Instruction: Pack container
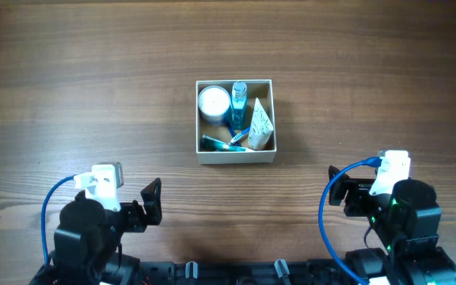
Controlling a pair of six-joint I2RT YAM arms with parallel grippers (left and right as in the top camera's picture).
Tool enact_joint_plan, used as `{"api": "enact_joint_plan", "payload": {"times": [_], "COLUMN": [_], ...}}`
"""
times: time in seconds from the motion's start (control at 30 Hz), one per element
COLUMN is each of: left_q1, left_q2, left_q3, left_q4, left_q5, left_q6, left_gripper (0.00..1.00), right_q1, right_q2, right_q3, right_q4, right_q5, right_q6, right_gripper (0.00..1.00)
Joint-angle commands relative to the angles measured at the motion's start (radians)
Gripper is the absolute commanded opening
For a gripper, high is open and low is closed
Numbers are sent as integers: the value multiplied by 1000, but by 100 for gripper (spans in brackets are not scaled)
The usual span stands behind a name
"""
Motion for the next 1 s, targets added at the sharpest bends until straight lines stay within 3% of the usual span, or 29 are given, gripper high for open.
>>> {"api": "enact_joint_plan", "payload": {"times": [0.0, 0.17, 0.33, 0.5, 0.67, 0.7, 0.97], "left_q1": [-6, -6, -6, -6, -6, -6, -6], "left_q2": [-6, -6, -6, -6, -6, -6, -6], "left_q3": [-10, -10, -10, -10, -10, -10, -10], "left_q4": [2, 2, 2, 2, 2, 2, 2], "left_q5": [-2, -2, -2, -2, -2, -2, -2], "left_q6": [-1, -1, -1, -1, -1, -1, -1], "left_gripper": [100, 100, 100, 100, 100, 100, 100], "right_q1": [2, 2, 2, 2, 2, 2, 2], "right_q2": [-40, -207, -411, -417, -417, -417, -409], "right_q3": [-10, -47, -206, -382, -633, -650, -649], "right_q4": [-18, -5, 144, 454, 989, 1025, 887], "right_q5": [17, 17, 0, -17, -13, -7, -40], "right_q6": [14, -65, -126, -128, -181, -181, -164], "right_gripper": [100, 100, 100, 100, 100, 100, 100]}}
